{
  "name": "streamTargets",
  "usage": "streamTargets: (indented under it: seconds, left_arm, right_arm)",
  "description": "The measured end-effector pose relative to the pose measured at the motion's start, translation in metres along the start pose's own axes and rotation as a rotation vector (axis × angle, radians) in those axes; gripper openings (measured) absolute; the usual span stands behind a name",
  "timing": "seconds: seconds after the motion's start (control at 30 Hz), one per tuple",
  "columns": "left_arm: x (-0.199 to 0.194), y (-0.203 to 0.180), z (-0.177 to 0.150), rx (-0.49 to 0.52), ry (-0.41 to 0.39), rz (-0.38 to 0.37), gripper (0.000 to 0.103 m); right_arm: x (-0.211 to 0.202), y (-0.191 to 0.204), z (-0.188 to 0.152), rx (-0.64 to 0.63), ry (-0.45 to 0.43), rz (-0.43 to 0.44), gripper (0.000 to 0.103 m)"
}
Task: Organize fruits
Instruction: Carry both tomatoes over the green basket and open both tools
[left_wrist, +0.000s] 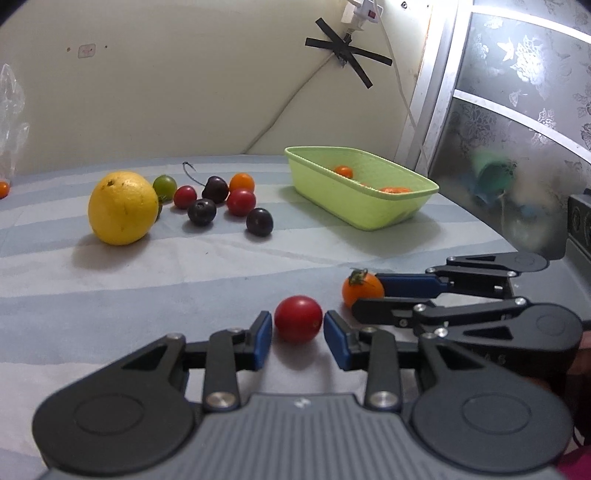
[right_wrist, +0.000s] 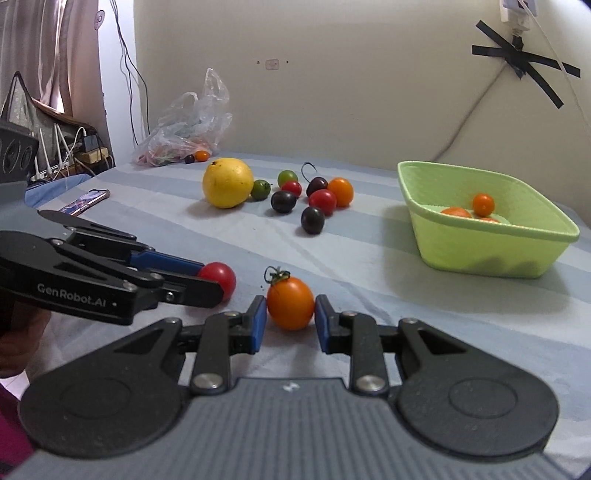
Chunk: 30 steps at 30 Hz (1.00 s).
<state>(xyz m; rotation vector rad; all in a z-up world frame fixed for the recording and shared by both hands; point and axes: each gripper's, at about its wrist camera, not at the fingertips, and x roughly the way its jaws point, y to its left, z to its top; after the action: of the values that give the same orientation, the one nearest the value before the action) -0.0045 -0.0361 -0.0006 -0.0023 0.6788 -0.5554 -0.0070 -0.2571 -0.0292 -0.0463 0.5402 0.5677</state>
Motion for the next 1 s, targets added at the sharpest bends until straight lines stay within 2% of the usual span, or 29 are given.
streamTargets:
  seconds: [0.03,0.1,0.17,0.23,0.37,0.5,0.6,0.7,0.87,1.0]
  left_arm:
    - [0.001,-0.002,0.002,0.008,0.0,0.002,0.04]
    - [0.003,-0.004,0.004,0.02,-0.002,0.012,0.042]
    - [0.009,-0.003,0.006,0.01,0.019,0.005,0.04]
    - [0.013,-0.004,0.005,0.004,0.021,0.003,0.031]
    - [0.014,-0.004,0.012,-0.003,0.024,-0.013,0.03]
    - [0.02,-0.002,0.044,-0.024,-0.02,-0.064,0.03]
    - [0.036,-0.007,0.086,-0.016,-0.084,-0.119,0.03]
    - [0.066,-0.02,0.122,0.025,-0.116,-0.129,0.031]
    - [0.132,-0.032,0.157,0.012,-0.054,-0.144,0.031]
    - [0.165,-0.037,0.16,-0.006,-0.014,-0.132,0.031]
  right_arm:
    - [-0.001,0.001,-0.001,-0.002,-0.003,0.0,0.031]
    - [-0.001,0.001,-0.002,-0.006,-0.004,0.005,0.031]
    - [0.0,0.0,-0.003,-0.005,-0.006,0.012,0.031]
    - [0.002,-0.001,-0.003,-0.001,-0.003,0.022,0.031]
    - [-0.001,-0.004,-0.004,0.017,-0.019,0.035,0.03]
    - [-0.012,-0.013,0.001,0.051,-0.107,0.001,0.03]
    - [-0.018,-0.032,0.012,0.088,-0.201,-0.062,0.03]
    - [-0.014,-0.058,0.025,0.13,-0.258,-0.165,0.031]
    - [0.011,-0.104,0.044,0.167,-0.229,-0.308,0.031]
    - [0.031,-0.126,0.047,0.171,-0.181,-0.38,0.031]
